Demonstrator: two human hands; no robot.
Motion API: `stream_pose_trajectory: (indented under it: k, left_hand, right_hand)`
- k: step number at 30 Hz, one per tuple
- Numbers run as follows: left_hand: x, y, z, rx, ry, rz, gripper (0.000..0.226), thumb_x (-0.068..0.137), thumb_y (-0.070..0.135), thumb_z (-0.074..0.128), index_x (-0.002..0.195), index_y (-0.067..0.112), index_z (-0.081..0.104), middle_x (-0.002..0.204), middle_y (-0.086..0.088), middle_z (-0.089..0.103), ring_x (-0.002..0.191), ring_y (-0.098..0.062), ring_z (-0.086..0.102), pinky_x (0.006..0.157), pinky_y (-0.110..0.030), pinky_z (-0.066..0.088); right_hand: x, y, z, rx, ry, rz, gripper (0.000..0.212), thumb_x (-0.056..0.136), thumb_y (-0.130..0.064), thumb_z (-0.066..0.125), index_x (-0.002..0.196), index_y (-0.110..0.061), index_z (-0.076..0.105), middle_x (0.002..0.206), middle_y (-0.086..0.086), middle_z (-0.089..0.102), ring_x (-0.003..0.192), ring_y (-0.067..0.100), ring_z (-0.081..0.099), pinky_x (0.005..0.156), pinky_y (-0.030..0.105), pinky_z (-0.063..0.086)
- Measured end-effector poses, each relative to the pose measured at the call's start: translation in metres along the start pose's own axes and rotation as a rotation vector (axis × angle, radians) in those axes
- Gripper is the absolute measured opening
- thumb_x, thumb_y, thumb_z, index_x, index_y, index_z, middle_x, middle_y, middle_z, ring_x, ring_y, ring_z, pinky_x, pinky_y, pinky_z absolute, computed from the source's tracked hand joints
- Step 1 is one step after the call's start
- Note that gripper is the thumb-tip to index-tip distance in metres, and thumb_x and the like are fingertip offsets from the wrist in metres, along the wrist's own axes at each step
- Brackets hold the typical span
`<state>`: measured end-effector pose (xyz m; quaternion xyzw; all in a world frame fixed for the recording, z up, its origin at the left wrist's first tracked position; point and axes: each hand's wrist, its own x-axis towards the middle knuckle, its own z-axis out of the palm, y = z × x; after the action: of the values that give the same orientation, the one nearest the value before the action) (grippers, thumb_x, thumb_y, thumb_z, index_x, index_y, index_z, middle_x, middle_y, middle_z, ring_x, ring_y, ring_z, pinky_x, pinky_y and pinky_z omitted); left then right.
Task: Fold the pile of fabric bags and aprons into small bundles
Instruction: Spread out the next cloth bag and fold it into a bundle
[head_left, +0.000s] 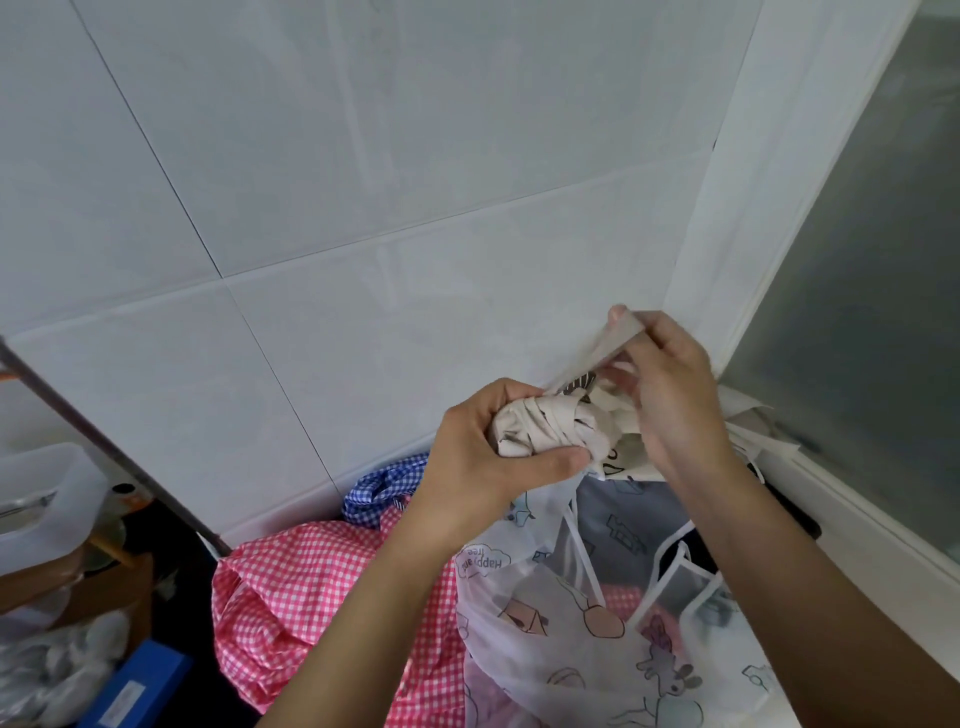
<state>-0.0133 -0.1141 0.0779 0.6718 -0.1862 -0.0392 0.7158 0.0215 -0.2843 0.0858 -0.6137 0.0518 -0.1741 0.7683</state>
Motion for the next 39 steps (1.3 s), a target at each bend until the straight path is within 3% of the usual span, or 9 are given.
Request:
stream_pose_trajectory:
  k: [4,7,11,18,24,27,29,32,39]
  left_hand:
    - [0.004,0.003,-0.004,-0.416,-0.076,-0.027,0.036,0.058,0.010,0.080,0.090,0.011,0.065,0.086,-0.005,0.069,0.074,-0.017,0.067,0.060,-0.027,0.055]
    - [0.007,0.004,-0.001,-0.580,-0.060,-0.108,0.029,0.059,0.011,0.082,0.087,0.012,0.073,0.075,0.000,0.069,0.065,-0.009,0.066,0.052,-0.019,0.052]
    - [0.011,-0.004,0.001,-0.510,-0.017,-0.260,0.026,0.073,0.015,0.066,0.098,0.009,0.069,0.080,-0.002,0.067,0.072,-0.011,0.063,0.056,-0.020,0.051]
    - [0.014,-0.004,-0.005,-0.176,0.036,-0.362,0.008,0.080,0.010,0.069,0.085,0.015,0.068,0.074,0.002,0.067,0.069,-0.008,0.062,0.053,-0.019,0.048]
    - [0.018,-0.006,0.000,0.089,0.143,-0.235,0.035,0.075,0.012,0.077,0.099,0.002,0.054,0.075,-0.002,0.059,0.063,-0.009,0.056,0.052,-0.021,0.049]
    - [0.022,-0.006,0.000,-0.095,0.140,-0.330,0.018,0.076,0.019,0.070,0.089,0.007,0.068,0.077,-0.003,0.064,0.069,-0.011,0.060,0.054,-0.021,0.050]
    - [0.023,-0.008,-0.001,-0.434,0.154,-0.401,0.018,0.088,0.014,0.059,0.078,0.010,0.074,0.082,-0.007,0.068,0.078,-0.015,0.065,0.062,-0.023,0.055]
    - [0.021,-0.008,-0.001,-0.816,0.146,-0.407,0.022,0.088,0.011,0.047,0.097,0.001,0.064,0.090,-0.015,0.066,0.079,-0.023,0.065,0.067,-0.028,0.056]
    - [0.019,-0.009,-0.011,-0.778,0.074,-0.310,0.031,0.086,0.037,0.058,0.102,0.012,0.067,0.095,-0.011,0.062,0.088,-0.019,0.061,0.073,-0.027,0.054]
  right_hand:
    - [-0.002,0.004,-0.009,0.502,-0.459,0.246,0.017,0.068,-0.021,0.073,0.063,-0.009,0.062,0.072,0.007,0.063,0.073,0.020,0.062,0.074,0.032,0.052]
    - [-0.012,0.007,-0.006,0.626,-0.574,0.267,0.031,0.065,-0.027,0.079,0.057,-0.014,0.052,0.054,-0.001,0.046,0.055,0.014,0.047,0.063,0.024,0.050]
    - [-0.026,0.001,0.005,0.376,-0.487,0.122,0.019,0.073,-0.026,0.076,0.074,-0.012,0.064,0.051,-0.005,0.039,0.054,0.011,0.032,0.057,0.019,0.039]
    - [-0.035,0.004,0.005,-0.307,-0.476,-0.232,0.013,0.078,-0.011,0.076,0.089,-0.009,0.069,0.072,0.005,0.064,0.066,0.016,0.058,0.063,0.031,0.048]
    - [-0.027,-0.010,0.007,-0.484,-0.482,-0.307,0.008,0.088,-0.014,0.067,0.094,-0.018,0.070,0.061,0.003,0.054,0.051,0.009,0.054,0.055,0.031,0.044]
    - [-0.027,-0.009,0.008,-0.544,-0.532,-0.377,0.016,0.086,-0.015,0.066,0.100,-0.018,0.073,0.076,-0.005,0.068,0.064,0.006,0.060,0.062,0.025,0.048]
    - [-0.029,-0.004,0.011,-0.518,-0.469,-0.372,0.016,0.085,-0.011,0.066,0.096,-0.020,0.072,0.081,-0.006,0.070,0.068,0.013,0.066,0.067,0.035,0.055]
    - [-0.032,0.007,0.013,-0.554,-0.303,-0.485,0.013,0.083,0.000,0.066,0.083,-0.013,0.069,0.082,-0.007,0.063,0.070,0.016,0.066,0.066,0.044,0.055]
    - [-0.036,0.012,0.012,-0.701,-0.261,-0.719,0.009,0.082,-0.017,0.072,0.089,-0.011,0.074,0.092,-0.002,0.062,0.083,0.001,0.059,0.077,0.018,0.047]
